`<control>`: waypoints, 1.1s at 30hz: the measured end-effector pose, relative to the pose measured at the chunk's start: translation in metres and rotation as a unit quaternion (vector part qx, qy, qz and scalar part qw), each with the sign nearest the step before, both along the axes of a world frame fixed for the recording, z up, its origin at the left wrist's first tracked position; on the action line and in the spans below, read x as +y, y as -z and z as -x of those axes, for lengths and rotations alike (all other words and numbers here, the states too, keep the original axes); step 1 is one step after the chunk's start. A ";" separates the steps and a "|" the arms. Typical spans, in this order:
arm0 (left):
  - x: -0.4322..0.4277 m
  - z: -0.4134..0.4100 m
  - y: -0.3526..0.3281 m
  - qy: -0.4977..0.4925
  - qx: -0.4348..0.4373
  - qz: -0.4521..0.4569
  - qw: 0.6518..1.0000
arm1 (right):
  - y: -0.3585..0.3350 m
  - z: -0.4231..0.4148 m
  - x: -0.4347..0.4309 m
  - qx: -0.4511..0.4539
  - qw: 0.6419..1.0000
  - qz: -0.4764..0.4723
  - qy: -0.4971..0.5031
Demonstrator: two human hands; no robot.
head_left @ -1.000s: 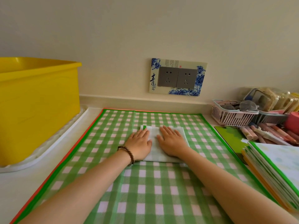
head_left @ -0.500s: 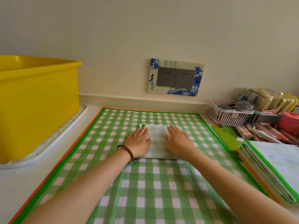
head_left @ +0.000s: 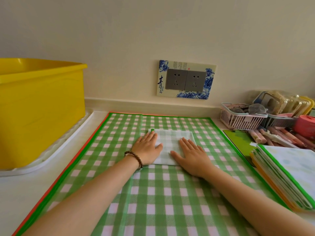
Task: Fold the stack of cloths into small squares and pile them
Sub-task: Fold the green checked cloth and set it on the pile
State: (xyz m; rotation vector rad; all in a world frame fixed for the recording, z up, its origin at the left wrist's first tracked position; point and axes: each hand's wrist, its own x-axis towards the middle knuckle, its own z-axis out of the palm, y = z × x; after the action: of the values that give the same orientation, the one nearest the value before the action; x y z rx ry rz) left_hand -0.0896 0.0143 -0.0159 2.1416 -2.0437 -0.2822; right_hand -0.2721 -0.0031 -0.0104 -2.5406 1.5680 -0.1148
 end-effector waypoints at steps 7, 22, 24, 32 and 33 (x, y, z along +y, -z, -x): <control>-0.001 0.000 0.003 -0.002 -0.001 0.003 1.000 | -0.009 0.031 -0.004 -0.057 0.995 -0.059 0.051; -0.001 0.000 0.003 -0.011 0.038 0.027 0.999 | -0.057 0.031 -0.039 -0.404 0.811 -0.335 0.258; 0.000 0.000 0.002 -0.014 0.059 0.040 0.997 | -0.057 0.024 -0.038 -0.416 0.811 -0.333 0.242; 0.005 0.001 -0.006 -0.053 0.231 0.082 0.968 | -0.058 0.013 -0.022 -0.472 0.808 -0.300 0.184; 0.007 0.004 -0.012 -0.064 0.279 0.098 0.953 | -0.062 0.017 -0.021 -0.482 0.811 -0.286 0.171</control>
State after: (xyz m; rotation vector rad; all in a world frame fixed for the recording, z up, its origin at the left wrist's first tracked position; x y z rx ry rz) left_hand -0.0932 0.0216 -0.0038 1.7976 -1.5378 -0.5647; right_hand -0.2891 -0.0242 0.0517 -1.3199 1.2851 -0.7178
